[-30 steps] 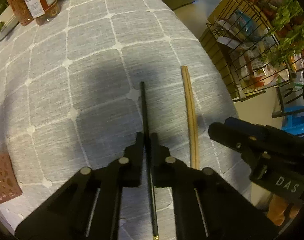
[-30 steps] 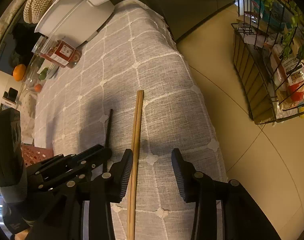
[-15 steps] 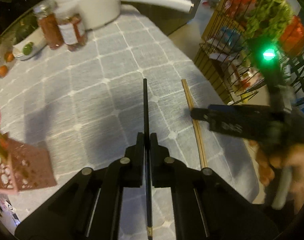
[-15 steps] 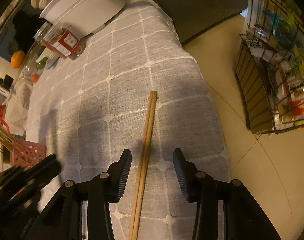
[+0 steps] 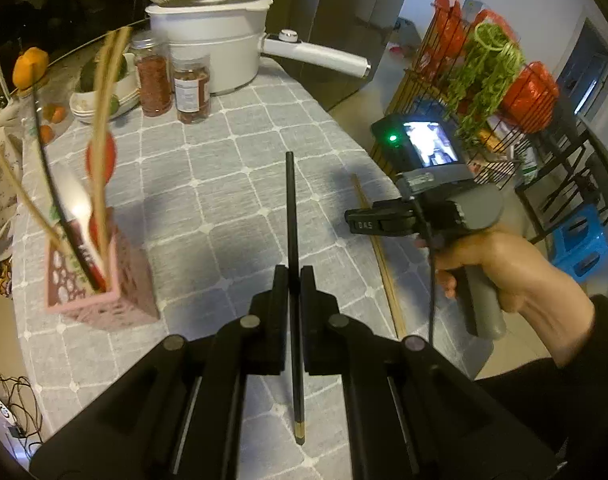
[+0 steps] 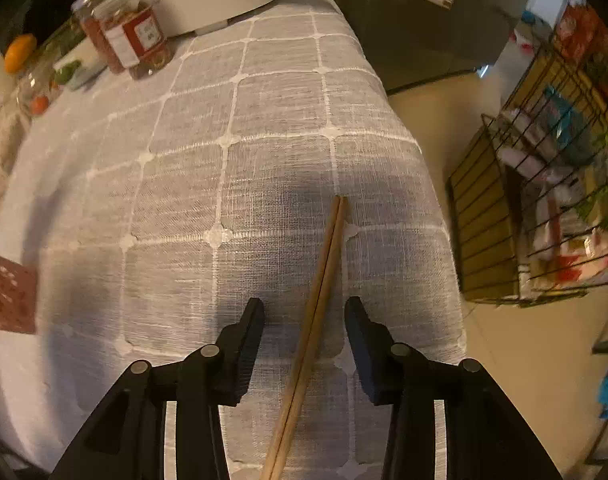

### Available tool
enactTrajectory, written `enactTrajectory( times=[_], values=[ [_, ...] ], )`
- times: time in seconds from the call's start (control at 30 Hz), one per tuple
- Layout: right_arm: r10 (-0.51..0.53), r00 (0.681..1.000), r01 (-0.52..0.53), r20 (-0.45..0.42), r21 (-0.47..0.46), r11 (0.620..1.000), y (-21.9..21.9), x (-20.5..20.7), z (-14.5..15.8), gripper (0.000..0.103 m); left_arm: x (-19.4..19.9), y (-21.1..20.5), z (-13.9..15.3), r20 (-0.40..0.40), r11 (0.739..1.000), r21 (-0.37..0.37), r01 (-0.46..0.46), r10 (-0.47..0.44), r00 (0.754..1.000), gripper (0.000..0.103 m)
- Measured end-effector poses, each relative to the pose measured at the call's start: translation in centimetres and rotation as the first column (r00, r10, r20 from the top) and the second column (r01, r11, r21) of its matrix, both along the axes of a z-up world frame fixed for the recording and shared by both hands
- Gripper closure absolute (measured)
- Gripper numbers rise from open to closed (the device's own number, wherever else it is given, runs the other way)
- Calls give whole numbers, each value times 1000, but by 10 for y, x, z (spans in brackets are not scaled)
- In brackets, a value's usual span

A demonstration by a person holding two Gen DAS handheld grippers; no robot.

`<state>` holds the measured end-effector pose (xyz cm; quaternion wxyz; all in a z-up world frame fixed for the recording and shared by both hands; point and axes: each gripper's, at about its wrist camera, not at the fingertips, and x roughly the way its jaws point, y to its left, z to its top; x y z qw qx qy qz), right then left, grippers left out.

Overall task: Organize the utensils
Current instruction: 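Grasp the wooden chopstick with right tool while left tool lifts the black chopstick, then lower left tool's black chopstick into the pink basket and open it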

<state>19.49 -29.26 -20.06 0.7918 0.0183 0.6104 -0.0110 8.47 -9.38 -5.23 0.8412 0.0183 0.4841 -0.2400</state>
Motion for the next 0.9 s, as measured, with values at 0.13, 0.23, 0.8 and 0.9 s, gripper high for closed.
enactTrajectory(
  times=[0.13, 0.23, 0.8, 0.9],
  values=[
    [29, 1000, -29, 0, 24, 999, 6, -1, 1, 86, -11, 22, 3, 15, 998, -63, -29, 30, 999, 97],
    [44, 999, -44, 2, 17, 999, 10, -4, 2, 91, -14, 33, 7, 2, 995, -92, -41, 41, 999, 97],
    [-26, 975, -26, 220, 229, 973, 22, -35, 75, 94, -38, 88, 46, 124, 978, -169, -122, 143, 982, 97],
    [-17, 960, -55, 278, 247, 967, 27, -47, 93, 94, -42, 93, 57, 172, 975, -177, -132, 163, 972, 97]
  ],
)
